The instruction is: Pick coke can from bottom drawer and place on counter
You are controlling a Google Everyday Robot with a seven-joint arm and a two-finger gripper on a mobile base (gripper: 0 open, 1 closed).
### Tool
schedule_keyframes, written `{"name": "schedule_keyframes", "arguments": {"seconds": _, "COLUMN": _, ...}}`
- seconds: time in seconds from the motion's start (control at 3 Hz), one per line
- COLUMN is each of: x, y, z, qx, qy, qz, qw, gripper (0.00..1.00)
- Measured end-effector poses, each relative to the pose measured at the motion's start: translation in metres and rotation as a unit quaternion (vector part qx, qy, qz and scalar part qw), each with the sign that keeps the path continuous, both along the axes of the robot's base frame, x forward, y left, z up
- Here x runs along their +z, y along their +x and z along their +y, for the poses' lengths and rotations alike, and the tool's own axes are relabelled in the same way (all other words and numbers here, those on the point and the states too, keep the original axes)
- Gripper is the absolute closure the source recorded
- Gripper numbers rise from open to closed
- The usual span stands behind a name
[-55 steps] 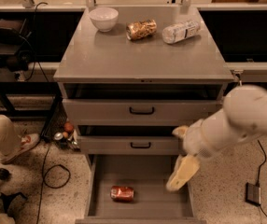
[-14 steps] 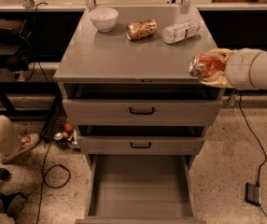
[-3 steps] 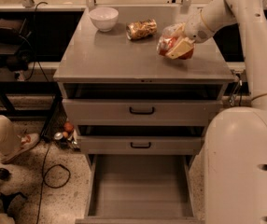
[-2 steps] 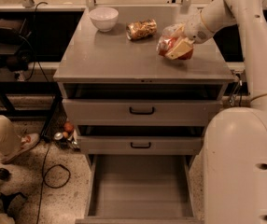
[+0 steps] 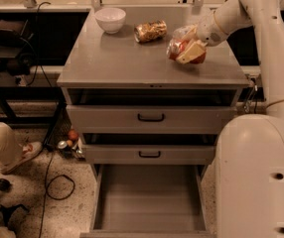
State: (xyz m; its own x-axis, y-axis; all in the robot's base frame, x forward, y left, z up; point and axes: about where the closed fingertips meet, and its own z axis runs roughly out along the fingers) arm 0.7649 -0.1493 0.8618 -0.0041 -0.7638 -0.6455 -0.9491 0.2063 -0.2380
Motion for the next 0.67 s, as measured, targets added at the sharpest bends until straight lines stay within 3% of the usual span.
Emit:
{"name": "schedule_keyframes", "arguments": {"seconds": 0.33, "x": 0.0009, "y": 0.0001, "z": -0.0007, "qx": -0.001, "qy": 0.002, "qz": -0.001, "qw": 1.0000, "gripper": 0.04}}
{"name": "schedule_keyframes", "arguments": {"seconds": 0.67, "x": 0.0019, "y": 0.0002, "z": -0.0012, "qx": -0.001, "qy": 0.003, "qz": -0.002, "qw": 1.0000, "gripper": 0.00}}
